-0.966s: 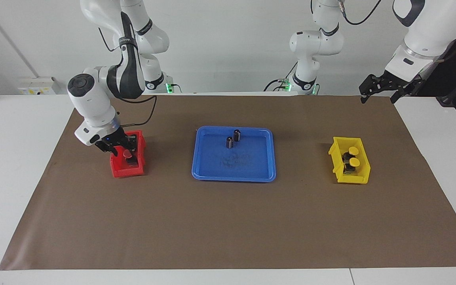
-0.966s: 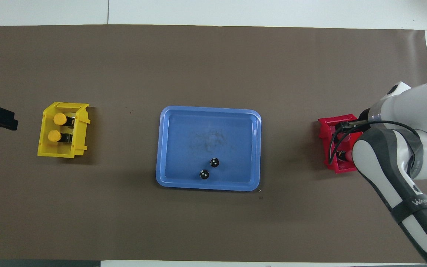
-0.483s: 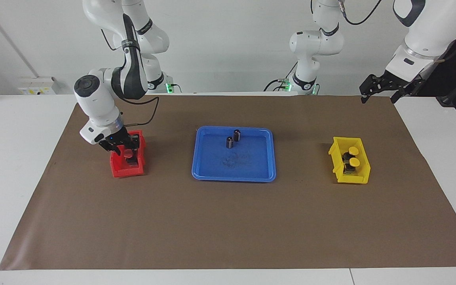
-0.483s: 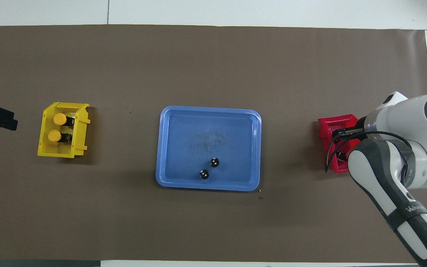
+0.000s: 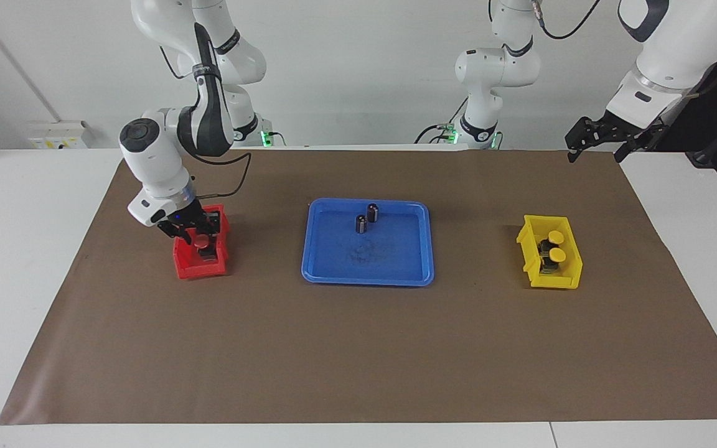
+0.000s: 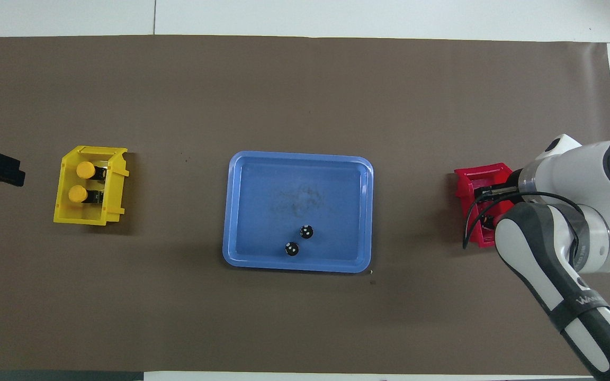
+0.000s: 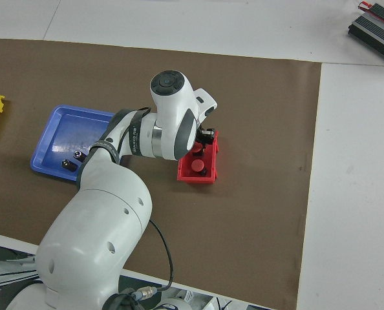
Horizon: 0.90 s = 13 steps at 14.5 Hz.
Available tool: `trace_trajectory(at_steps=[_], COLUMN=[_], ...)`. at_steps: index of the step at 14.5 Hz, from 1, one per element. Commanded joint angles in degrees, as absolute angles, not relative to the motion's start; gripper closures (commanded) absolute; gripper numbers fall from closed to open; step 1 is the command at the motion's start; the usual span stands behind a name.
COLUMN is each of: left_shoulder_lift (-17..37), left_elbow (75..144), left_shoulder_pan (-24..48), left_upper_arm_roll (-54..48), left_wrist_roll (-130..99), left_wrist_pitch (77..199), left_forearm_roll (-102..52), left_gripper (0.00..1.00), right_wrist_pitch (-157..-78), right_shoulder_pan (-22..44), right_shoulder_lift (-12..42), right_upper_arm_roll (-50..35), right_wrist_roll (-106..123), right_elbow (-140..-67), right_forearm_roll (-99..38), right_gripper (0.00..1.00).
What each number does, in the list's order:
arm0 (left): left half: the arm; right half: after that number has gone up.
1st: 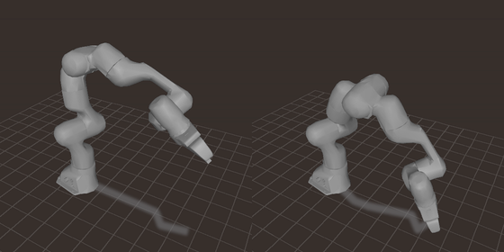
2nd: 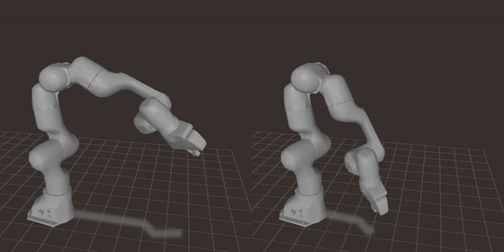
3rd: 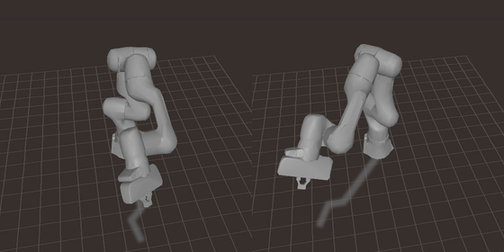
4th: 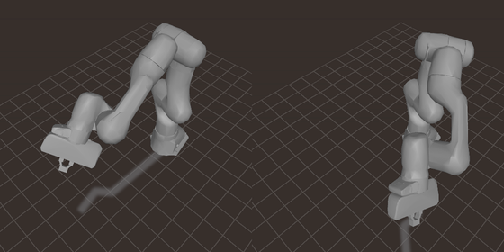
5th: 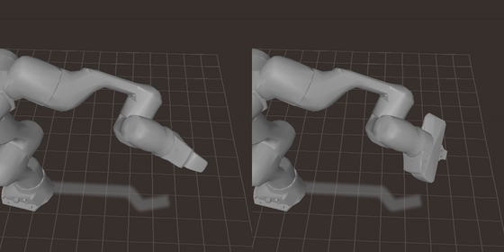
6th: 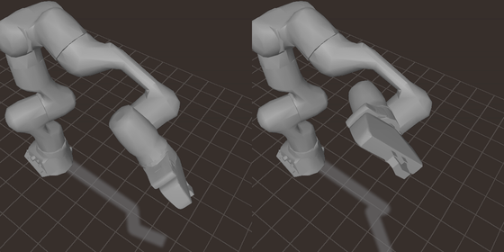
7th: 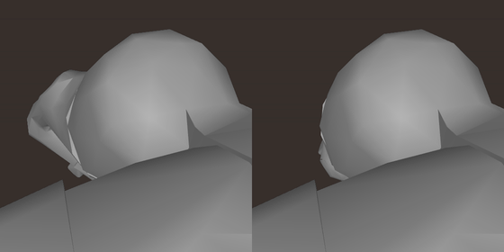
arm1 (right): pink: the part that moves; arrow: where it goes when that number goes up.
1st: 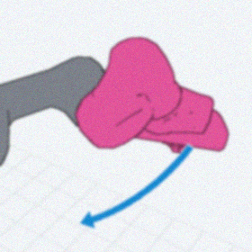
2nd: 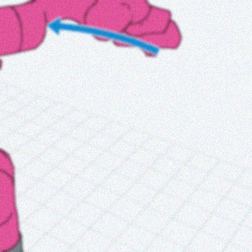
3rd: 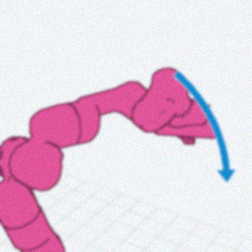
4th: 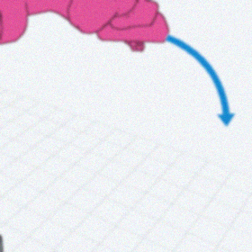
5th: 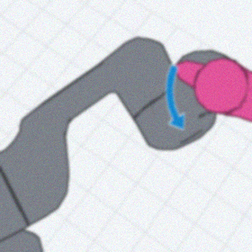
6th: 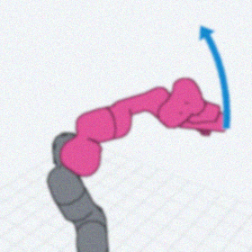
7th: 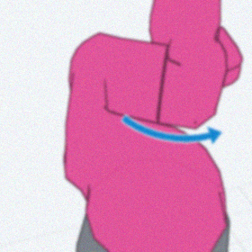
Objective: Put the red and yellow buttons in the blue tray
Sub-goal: 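Reach into the red bin and grasp a red button with the right gripper, then place red in tray with the right gripper while the left gripper grasps yellow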
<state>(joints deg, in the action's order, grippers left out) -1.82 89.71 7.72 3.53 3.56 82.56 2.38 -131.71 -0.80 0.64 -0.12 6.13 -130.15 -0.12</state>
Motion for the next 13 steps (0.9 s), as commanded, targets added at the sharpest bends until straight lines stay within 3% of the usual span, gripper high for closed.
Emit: trace_trajectory(at_steps=[1, 9, 13], left_shoulder_lift=[-3.6, -3.6, -3.6], left_elbow=[91.67, 91.67, 91.67], left_shoulder_pan=[7.29, 7.29, 7.38], left_upper_arm_roll=[3.34, 3.34, 3.25], left_wrist_roll=[3.87, 3.87, 3.87], left_wrist_pitch=[82.44, 82.44, 82.62], left_forearm_roll=[3.34, 3.34, 3.34], left_gripper=[0.0, 0.0, 0.0], right_wrist_pitch=[-133.24, -134.73, -134.65], right_shoulder_pan=[-0.62, -0.62, -0.53], right_shoulder_lift=[-0.44, -0.53, -0.53], right_upper_arm_roll=[0.09, 0.09, 0.09], right_wrist_roll=[8.17, 8.96, 8.88], right_elbow=[-131.48, -132.63, -132.63], right_forearm_roll=[-1.67, -1.58, -1.58], right_gripper=[0.42, 0.47, 0.64])
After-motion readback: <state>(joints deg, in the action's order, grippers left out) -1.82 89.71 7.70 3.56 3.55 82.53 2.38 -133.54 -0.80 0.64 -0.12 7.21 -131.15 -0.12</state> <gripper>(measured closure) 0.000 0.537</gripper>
